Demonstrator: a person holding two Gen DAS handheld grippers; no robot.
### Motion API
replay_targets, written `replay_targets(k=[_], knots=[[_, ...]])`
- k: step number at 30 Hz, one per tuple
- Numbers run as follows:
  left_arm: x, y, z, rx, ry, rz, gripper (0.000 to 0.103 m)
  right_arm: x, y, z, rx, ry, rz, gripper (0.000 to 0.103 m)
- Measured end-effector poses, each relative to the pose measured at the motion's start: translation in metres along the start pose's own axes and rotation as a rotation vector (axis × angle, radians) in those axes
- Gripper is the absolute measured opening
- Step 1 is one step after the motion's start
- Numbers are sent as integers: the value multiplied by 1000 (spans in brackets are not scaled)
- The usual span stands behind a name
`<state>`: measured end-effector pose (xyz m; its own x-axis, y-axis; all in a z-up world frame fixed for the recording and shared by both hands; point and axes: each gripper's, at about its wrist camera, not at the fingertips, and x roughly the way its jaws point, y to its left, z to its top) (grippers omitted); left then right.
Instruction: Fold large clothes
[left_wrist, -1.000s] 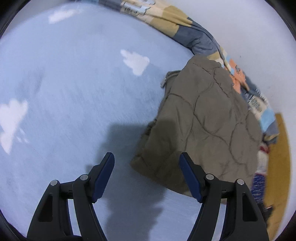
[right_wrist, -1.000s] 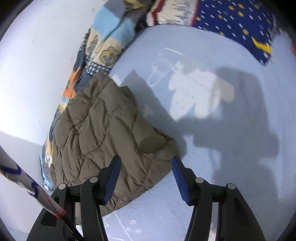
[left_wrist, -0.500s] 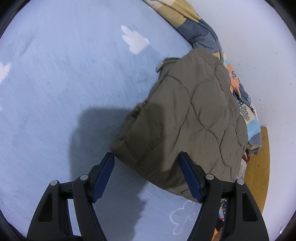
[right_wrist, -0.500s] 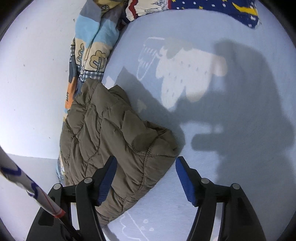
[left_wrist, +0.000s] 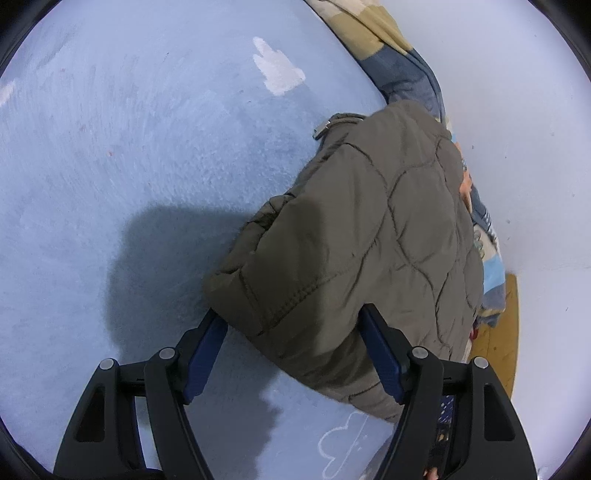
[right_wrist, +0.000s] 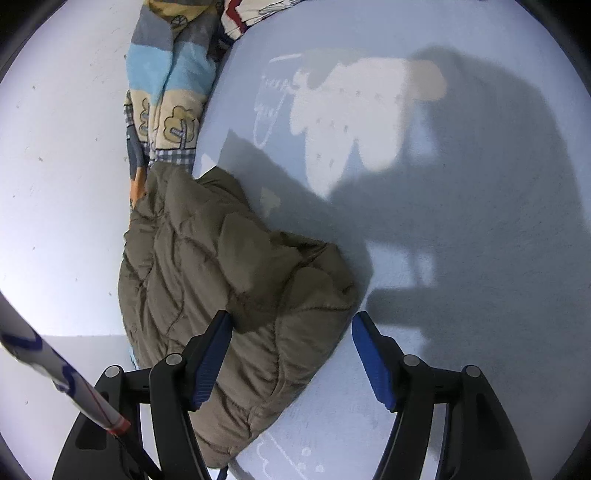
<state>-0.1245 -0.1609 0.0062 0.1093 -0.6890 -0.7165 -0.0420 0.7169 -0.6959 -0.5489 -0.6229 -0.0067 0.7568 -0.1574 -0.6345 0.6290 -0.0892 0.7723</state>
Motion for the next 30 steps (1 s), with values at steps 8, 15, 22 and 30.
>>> replay_targets(k=[8,15,22,30], knots=[[14,4,5,-9,-28,-39,80,24,0,4,20,-24,44,81],[3,-38,0,246,-121,81,48,21,31,1,-175,-52,-33,46],[3,-72,-20,490,-198,271,40,14,82,-26,-542,-126,-241,34],[-10,-86,-25,584,-253,296,39,1,110,-50,-769,-184,-334,32]])
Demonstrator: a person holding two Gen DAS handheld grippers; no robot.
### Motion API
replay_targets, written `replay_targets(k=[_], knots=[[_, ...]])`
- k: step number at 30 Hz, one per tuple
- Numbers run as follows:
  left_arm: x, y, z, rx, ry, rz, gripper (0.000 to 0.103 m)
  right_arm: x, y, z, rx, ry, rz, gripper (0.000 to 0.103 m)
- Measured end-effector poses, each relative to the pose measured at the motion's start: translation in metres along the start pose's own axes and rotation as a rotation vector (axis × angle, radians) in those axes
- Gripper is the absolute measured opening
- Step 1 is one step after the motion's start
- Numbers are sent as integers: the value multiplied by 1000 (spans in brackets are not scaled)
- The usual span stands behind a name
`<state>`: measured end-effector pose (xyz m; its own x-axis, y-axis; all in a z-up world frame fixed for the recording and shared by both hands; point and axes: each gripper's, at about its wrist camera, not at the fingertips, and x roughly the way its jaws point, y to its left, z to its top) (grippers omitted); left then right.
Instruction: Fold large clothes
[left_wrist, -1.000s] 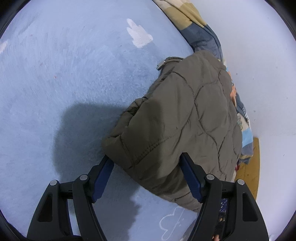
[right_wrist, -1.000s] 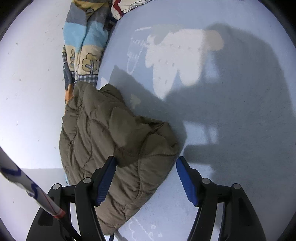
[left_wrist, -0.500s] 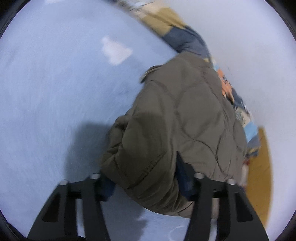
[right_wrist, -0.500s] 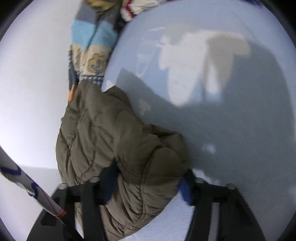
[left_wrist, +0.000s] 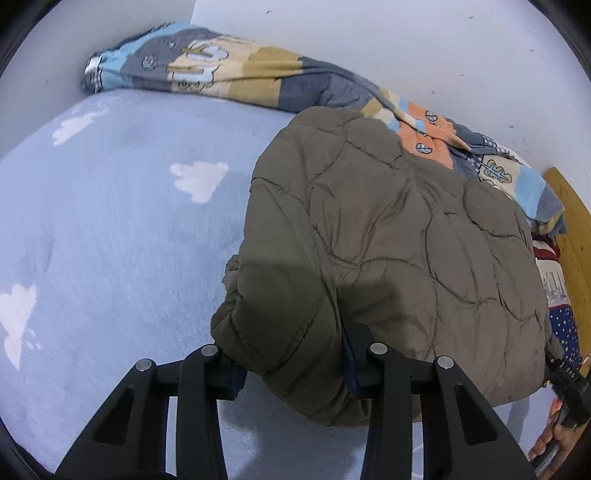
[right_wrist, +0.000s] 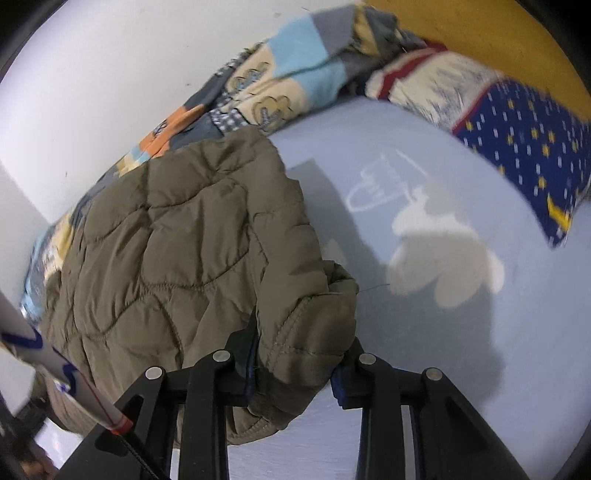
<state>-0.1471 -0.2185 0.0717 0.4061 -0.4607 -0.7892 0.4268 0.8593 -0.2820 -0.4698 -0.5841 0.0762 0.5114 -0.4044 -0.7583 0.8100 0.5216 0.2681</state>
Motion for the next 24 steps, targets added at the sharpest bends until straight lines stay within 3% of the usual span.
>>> replay_targets(k=[6,16,24], knots=[[-20,-6,-2,40,-32,11,38,-18,18,0,-89,-31,-21,32],[-66,-2,-22,33,-50,-18,38,-76,19,-17,-124,-62,26,32],[-115,12,-83,-6,-55,-34,38,-126,-7,-59,-62,-58,69,32]])
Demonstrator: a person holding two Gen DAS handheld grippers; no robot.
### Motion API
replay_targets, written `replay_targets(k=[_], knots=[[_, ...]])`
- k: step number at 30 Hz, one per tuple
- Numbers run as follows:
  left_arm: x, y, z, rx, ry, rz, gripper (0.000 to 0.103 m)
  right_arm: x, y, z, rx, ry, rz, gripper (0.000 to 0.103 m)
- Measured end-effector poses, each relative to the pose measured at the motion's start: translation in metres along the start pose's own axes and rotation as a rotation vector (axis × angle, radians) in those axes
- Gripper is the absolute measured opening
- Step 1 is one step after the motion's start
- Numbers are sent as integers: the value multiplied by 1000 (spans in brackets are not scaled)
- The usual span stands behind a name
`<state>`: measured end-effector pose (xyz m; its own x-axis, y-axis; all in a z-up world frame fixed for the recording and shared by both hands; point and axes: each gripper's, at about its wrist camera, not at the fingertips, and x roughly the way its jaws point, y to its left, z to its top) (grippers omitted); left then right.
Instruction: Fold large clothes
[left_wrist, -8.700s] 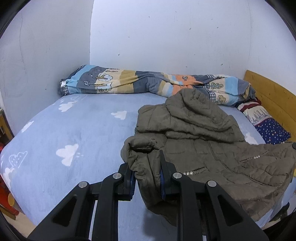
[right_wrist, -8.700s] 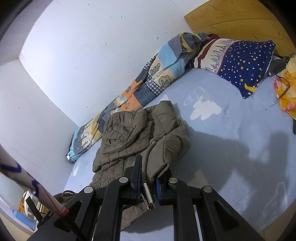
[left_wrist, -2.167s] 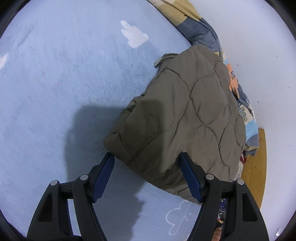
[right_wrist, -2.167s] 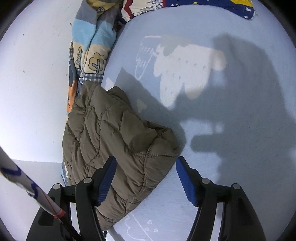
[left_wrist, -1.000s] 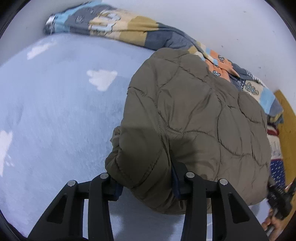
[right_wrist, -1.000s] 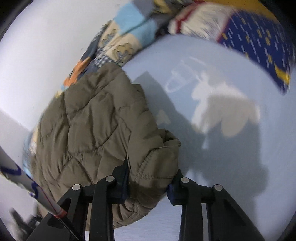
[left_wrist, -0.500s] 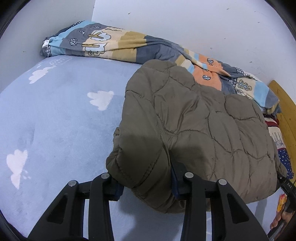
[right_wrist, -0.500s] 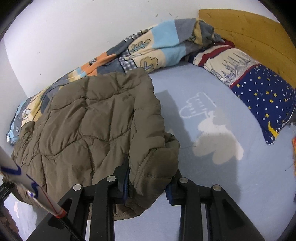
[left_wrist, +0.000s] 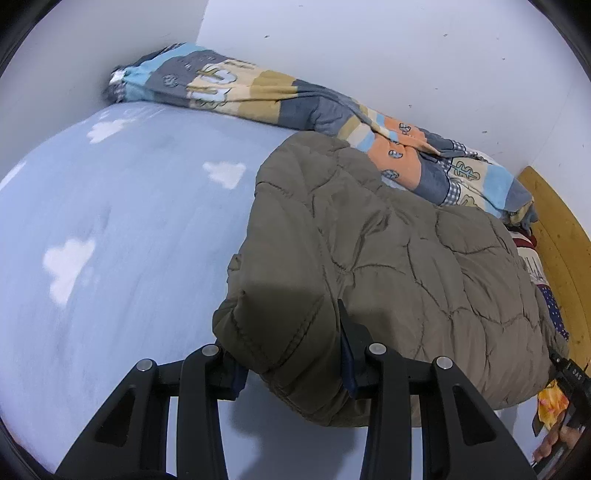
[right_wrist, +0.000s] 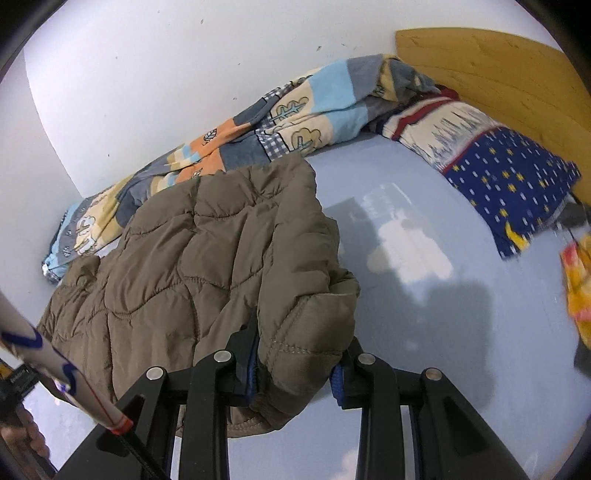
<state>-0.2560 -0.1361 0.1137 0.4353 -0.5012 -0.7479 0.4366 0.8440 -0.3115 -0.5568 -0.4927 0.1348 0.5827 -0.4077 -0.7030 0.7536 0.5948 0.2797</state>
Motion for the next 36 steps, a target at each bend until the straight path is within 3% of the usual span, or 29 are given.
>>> replay_targets(k=[9,15,17,22,24,27,31,36], knots=[[-35,18,-59,-26,3,-8,39,-39,-25,-62,58,34,13,32],[-13,29,-74,-64,30,-6,45,-16,-43,-85,123,100,-8,32],[-9,35,-76,-93,29,-15,52,-7,-52,-89,170,127,2,34],[-9,53,-76,-157,50,-32,68,-4,-75,-96,310,176,64,48],[-15,65,-74,-209,62,-55,70,-7,-86,-100,379,218,84,62],[-29,73,-72,-225,44,-52,70,-22,-98,-107,435,211,113,63],[-50,77,-66,-225,-18,-10,70,-51,-108,-113,460,147,62,63],[-74,55,-53,-124,-139,61,70,-73,-81,-91,291,21,55,60]])
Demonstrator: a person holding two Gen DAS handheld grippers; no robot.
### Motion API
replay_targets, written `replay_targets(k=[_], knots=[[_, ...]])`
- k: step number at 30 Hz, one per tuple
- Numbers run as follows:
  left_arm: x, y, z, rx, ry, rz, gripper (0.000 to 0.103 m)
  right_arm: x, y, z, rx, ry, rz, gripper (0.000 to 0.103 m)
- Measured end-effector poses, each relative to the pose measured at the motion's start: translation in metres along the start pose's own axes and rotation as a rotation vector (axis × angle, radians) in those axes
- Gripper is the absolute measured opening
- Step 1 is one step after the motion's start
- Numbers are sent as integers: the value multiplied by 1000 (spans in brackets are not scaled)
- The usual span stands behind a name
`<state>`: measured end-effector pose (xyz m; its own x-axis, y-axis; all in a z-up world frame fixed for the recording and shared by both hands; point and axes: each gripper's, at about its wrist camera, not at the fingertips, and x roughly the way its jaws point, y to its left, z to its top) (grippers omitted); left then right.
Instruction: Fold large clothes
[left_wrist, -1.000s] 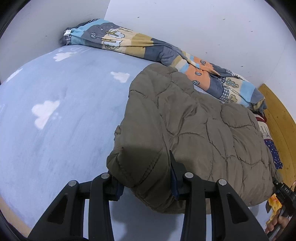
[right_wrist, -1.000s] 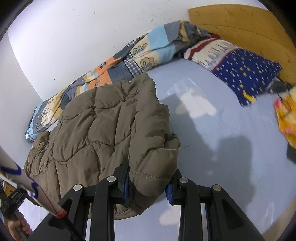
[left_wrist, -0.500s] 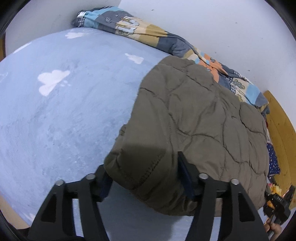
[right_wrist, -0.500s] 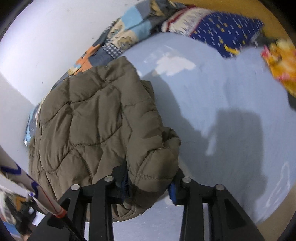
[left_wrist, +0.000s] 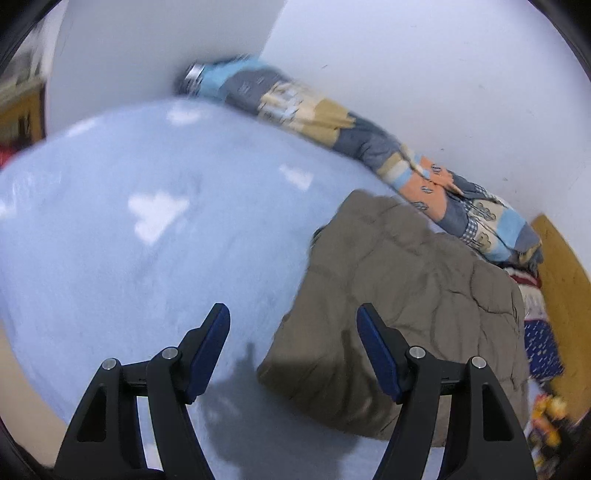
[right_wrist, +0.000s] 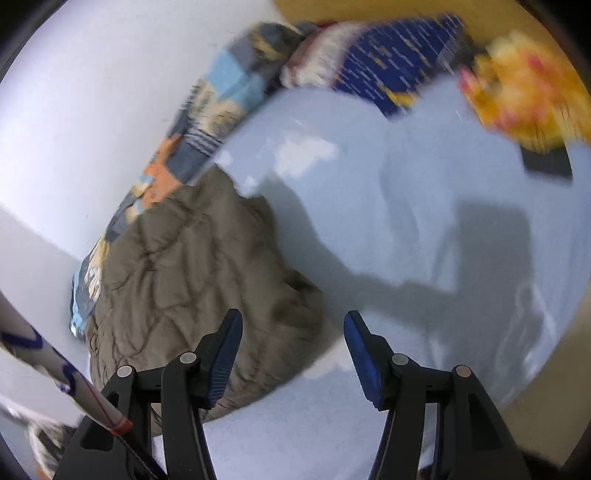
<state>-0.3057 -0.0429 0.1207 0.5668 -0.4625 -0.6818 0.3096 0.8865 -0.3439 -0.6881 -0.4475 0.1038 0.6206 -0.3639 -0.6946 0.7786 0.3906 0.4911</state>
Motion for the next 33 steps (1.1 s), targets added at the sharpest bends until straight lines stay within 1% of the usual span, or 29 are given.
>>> replay_targets(k=[2,3,5,6,7,9,11,12,16,19,21,23,26,28,31,33], knots=[[-5,-26,1,96,-27,-15,70,2,40,0,-152,-13,32,58],[-6,-35,0,128,-32,-22,70,4,52,0,-199,-13,42,58],[-5,-67,-1,230,-39,-50,70,15,91,-4,-323,-1,83,58],[-2,-84,-1,288,-42,-65,70,21,104,-5,-356,8,99,58],[-2,-91,-1,317,-44,-69,70,29,120,-6,-398,17,111,58],[10,-120,1,405,-33,-83,70,41,143,-4,-451,19,119,58],[26,-138,3,449,-1,-99,70,58,167,0,-509,17,123,58],[34,-144,4,461,9,-97,70,64,170,-1,-521,17,121,58],[77,-162,6,501,63,-62,70,104,197,13,-541,37,124,58],[100,-164,6,502,102,-28,70,140,211,19,-577,89,85,58],[116,-165,10,486,131,-9,70,159,211,19,-581,118,55,58],[125,-164,14,475,152,-7,70,180,213,18,-587,156,19,58],[135,-162,14,477,181,-5,71,200,217,14,-612,181,-34,59],[143,-162,13,481,199,4,73,208,217,13,-620,187,-47,59],[148,-164,12,485,201,19,74,215,213,13,-626,196,-53,60],[144,-166,11,479,175,22,74,215,212,14,-622,199,-53,60]])
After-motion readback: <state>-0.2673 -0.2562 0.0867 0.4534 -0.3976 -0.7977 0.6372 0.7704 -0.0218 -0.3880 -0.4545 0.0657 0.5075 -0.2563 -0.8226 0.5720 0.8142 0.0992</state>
